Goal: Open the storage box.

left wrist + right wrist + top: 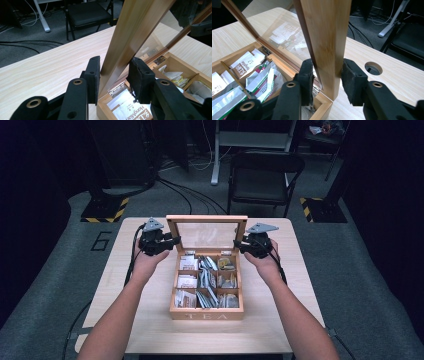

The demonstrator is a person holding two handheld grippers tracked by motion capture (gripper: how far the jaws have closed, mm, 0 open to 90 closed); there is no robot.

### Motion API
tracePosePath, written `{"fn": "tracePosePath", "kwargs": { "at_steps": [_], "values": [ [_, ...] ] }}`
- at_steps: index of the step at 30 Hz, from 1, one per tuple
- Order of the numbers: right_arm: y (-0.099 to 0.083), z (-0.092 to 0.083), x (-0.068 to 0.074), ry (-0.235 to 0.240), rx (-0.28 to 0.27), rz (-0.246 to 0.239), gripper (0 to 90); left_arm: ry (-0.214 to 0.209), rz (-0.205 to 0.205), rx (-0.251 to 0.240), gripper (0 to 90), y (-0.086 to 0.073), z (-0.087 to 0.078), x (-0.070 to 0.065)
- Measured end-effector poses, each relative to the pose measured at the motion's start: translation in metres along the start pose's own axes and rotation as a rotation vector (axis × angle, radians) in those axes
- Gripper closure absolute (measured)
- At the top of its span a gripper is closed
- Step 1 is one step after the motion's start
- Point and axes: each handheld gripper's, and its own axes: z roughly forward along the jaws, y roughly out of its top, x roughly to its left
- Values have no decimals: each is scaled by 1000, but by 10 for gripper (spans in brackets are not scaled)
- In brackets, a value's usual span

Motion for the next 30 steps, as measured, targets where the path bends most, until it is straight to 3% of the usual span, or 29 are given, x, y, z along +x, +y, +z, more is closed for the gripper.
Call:
{"fn": "tracePosePath", "kwargs": {
  "at_steps": [12,23,30],
  "values": [
    [2,6,-6,9,10,-9,645,5,-34,-25,623,0,7,5],
    [6,10,-9,4,24,8,654,8,-47,40,636,-8,19,11],
    [6,14,-13,5,14,21,656,22,-46,29,642,-8,23,12]
  ]
}}
